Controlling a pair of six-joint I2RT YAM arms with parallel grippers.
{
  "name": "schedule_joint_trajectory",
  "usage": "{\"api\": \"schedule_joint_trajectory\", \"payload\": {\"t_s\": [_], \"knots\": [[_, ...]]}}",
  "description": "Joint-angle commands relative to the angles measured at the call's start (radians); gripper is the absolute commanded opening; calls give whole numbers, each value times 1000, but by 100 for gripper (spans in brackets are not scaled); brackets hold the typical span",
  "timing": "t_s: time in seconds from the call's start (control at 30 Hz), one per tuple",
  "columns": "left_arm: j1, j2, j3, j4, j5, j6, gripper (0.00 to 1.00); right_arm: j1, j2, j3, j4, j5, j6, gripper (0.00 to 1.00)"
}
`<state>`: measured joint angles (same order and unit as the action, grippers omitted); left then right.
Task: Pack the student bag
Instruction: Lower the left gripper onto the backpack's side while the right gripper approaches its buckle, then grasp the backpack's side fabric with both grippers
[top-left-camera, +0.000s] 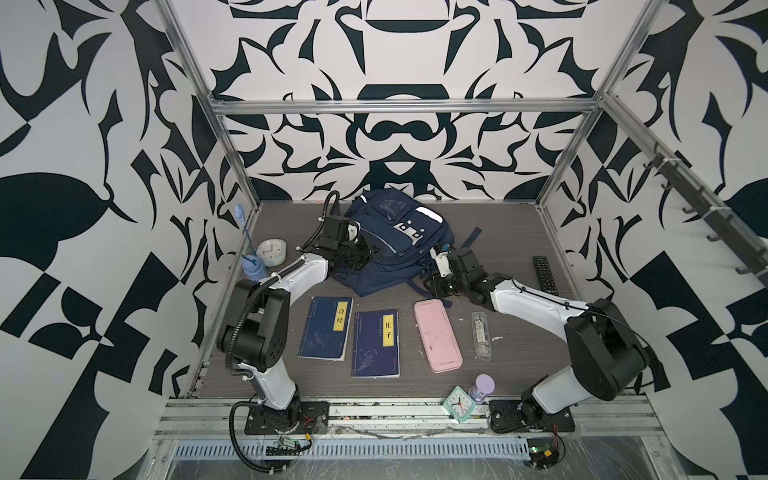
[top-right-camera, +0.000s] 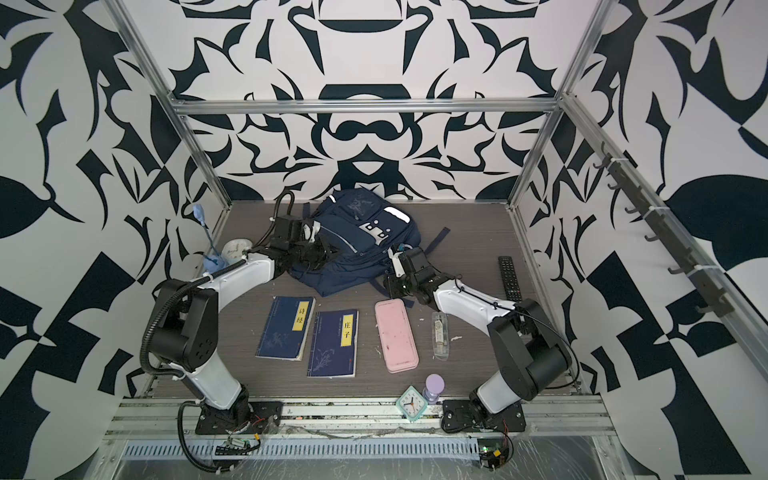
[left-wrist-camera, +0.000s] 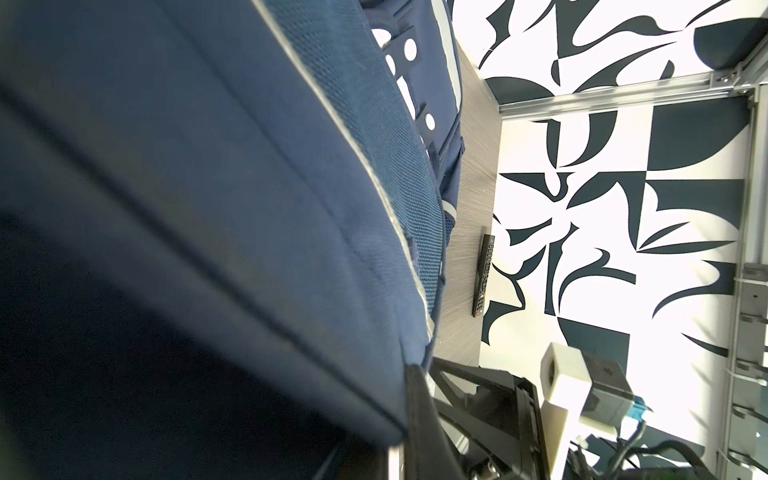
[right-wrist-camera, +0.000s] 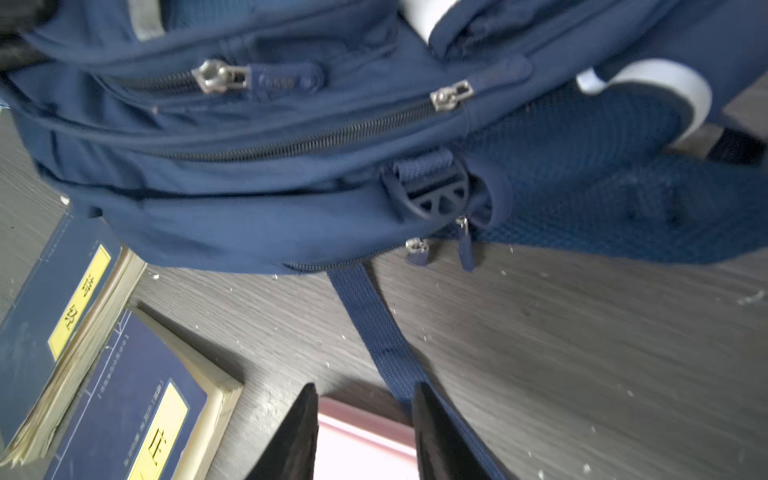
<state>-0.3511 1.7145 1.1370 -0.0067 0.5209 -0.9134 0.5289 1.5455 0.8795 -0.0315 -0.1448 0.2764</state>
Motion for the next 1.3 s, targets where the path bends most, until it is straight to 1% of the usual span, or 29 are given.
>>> {"api": "schedule_joint_trajectory", "payload": {"t_s": [0.0, 0.1, 0.2, 0.3, 0.47, 0.63, 1.03, 1.27], "knots": [[2, -68, 67, 17, 58, 51, 0, -4, 21, 1, 96, 21, -46, 39], [4, -72, 77, -1, 59, 59, 0, -3, 54, 18, 106, 7, -59, 39], [11, -79, 94, -29, 65, 69, 0, -3, 143, 72, 139, -58, -63, 40], [15, -83, 108, -47, 69, 74, 0, -5, 177, 94, 155, -64, -65, 42], [24, -89, 125, -77, 71, 84, 0, -7, 200, 118, 169, -66, -60, 48], [30, -83, 130, -78, 83, 79, 0, -8, 226, 140, 168, -82, -66, 48], [34, -65, 134, -68, 96, 68, 0, -20, 263, 157, 167, -48, -119, 48], [37, -53, 139, -62, 110, 58, 0, -24, 293, 160, 208, -61, -142, 48]]}}
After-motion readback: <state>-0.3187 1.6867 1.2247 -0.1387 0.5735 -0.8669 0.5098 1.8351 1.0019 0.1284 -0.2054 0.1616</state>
